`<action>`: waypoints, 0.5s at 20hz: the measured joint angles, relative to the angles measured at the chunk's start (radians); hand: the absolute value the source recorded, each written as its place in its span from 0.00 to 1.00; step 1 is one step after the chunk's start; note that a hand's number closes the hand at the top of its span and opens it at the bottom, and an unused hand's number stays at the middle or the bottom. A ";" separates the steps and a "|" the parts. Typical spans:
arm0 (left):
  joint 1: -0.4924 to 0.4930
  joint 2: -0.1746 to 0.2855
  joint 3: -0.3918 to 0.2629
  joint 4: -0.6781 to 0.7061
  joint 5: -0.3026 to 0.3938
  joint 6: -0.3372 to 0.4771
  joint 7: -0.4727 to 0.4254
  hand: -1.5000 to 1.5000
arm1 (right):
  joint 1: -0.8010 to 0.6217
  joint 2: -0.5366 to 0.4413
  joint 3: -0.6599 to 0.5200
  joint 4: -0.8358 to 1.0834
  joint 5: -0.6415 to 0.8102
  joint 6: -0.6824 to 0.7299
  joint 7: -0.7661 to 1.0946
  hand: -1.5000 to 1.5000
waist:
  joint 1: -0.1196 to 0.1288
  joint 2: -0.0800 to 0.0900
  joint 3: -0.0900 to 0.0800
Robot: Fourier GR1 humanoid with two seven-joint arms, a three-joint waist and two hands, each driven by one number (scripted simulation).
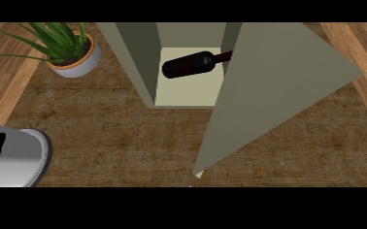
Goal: Pick up the wine, place it into the cabinet and close the cabinet
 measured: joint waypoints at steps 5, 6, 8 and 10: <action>-0.018 -0.008 0.018 0.009 0.024 -0.042 0.026 0.00 | -0.137 -0.054 0.025 0.018 0.045 -0.117 0.010 1.00 | 0.008 0.005 0.000; -0.030 -0.008 0.025 0.002 0.032 -0.036 0.040 0.00 | -0.162 -0.065 0.035 0.020 0.050 -0.134 0.013 1.00 | 0.008 0.005 0.000; -0.037 -0.013 0.029 0.010 0.040 -0.049 0.051 0.00 | -0.211 -0.089 0.048 0.025 0.046 -0.174 0.025 1.00 | 0.011 0.006 0.000; -0.042 -0.020 0.024 0.003 0.033 -0.048 0.057 0.00 | -0.263 -0.107 0.054 0.036 0.023 -0.208 0.033 1.00 | 0.017 0.008 0.000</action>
